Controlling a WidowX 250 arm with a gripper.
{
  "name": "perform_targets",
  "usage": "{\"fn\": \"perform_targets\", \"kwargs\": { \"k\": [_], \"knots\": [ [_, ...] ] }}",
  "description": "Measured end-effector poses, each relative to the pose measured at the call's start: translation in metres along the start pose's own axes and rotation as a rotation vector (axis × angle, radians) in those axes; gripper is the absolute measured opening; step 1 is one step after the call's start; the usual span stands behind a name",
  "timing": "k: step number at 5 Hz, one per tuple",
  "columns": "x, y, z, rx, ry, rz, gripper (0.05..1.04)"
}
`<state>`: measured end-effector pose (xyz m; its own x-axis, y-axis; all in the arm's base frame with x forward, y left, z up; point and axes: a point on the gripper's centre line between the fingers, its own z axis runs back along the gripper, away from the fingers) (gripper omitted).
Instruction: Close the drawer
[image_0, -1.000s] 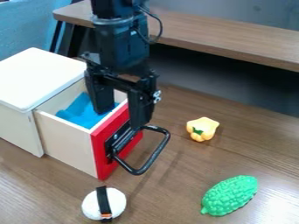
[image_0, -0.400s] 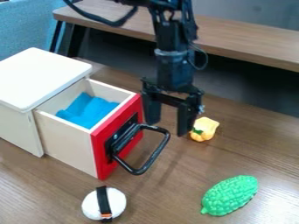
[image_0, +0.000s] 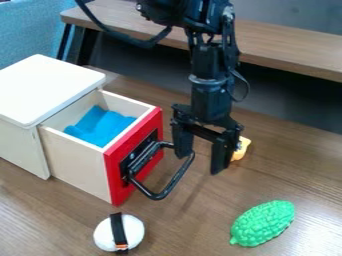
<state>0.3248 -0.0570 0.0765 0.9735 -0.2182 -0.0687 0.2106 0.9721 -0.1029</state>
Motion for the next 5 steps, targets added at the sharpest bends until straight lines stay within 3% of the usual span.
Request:
{"fn": "perform_targets", "kwargs": {
  "k": [2, 5],
  "knots": [
    [-0.011, 0.003, -0.003, 0.033, 0.009, 0.019, 0.999],
    [-0.018, 0.046, -0.003, 0.059, 0.001, 0.112, 0.999]
  ]
}}
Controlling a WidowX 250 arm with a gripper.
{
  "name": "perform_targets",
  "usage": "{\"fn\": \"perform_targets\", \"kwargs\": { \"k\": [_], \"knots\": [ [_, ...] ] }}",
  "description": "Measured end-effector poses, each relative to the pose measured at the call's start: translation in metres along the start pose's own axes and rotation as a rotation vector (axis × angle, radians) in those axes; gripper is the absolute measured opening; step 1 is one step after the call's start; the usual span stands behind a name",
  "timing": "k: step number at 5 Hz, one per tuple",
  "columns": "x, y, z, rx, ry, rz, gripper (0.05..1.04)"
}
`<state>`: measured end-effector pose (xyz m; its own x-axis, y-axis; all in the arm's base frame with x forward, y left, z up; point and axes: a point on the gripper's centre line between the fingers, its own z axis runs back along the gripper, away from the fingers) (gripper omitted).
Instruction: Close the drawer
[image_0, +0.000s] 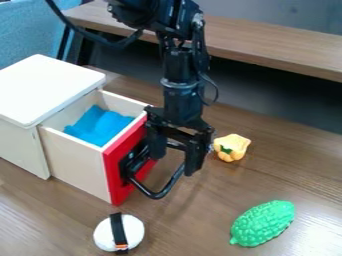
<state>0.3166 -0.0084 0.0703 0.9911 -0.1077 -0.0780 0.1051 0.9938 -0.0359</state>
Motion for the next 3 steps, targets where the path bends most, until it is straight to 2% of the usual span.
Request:
{"fn": "perform_targets", "kwargs": {
  "k": [3],
  "knots": [
    [-0.022, 0.044, -0.005, 0.133, 0.094, 0.086, 0.999]
  ]
}}
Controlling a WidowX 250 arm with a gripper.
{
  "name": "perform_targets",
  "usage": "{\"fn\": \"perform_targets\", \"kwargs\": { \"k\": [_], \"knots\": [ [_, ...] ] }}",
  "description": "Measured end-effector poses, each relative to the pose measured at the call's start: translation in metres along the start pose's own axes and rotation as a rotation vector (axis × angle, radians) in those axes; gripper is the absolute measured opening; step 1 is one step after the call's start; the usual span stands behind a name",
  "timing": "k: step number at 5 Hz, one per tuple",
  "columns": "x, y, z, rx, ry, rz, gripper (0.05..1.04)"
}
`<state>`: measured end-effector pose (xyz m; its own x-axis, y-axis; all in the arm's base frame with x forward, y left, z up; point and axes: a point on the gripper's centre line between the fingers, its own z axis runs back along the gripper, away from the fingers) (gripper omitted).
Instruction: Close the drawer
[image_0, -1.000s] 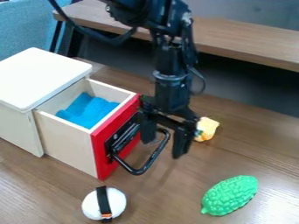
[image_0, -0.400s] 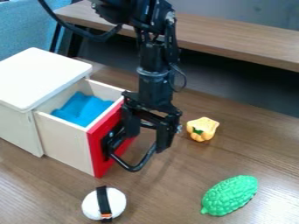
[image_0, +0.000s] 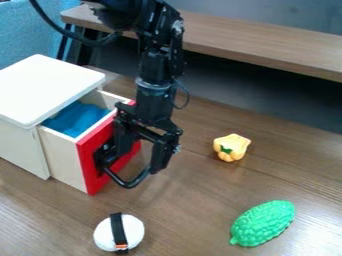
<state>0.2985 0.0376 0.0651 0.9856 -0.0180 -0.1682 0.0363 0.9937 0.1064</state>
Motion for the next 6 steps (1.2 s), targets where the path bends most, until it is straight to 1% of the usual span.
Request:
{"fn": "perform_targets", "kwargs": {
  "k": [1, 2, 3, 4, 5, 6],
  "knots": [
    [-0.009, 0.008, -0.008, 0.025, 0.041, 0.020, 0.999],
    [-0.018, 0.019, -0.015, 0.062, 0.073, 0.037, 0.999],
    [-0.025, 0.037, -0.017, 0.048, 0.068, 0.077, 0.997],
    [-0.031, 0.052, -0.013, 0.039, 0.053, 0.110, 0.999],
    [-0.032, 0.056, -0.014, 0.037, 0.054, 0.115, 0.999],
    [-0.031, 0.058, -0.014, 0.046, 0.049, 0.121, 0.999]
  ]
}}
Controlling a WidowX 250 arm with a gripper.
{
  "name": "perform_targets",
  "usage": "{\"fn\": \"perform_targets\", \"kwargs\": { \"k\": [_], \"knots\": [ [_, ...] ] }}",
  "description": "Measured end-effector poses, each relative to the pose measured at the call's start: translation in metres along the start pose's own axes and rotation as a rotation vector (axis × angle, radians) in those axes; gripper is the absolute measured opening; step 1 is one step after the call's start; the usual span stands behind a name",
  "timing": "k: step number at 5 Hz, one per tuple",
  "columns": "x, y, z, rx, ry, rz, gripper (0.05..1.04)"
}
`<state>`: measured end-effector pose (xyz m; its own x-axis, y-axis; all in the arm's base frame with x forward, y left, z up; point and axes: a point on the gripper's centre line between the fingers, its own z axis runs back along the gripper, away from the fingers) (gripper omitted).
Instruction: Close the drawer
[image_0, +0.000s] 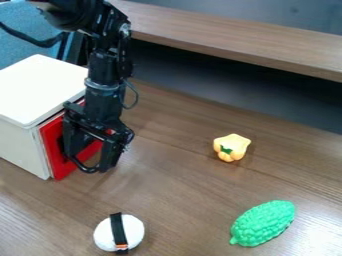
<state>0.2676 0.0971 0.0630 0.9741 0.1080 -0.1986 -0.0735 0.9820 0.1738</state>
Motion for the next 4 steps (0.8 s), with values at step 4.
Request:
{"fn": "perform_targets", "kwargs": {
  "k": [4],
  "knots": [
    [0.0060, 0.0011, -0.0060, 0.152, 0.012, 0.004, 0.999]
  ]
}}
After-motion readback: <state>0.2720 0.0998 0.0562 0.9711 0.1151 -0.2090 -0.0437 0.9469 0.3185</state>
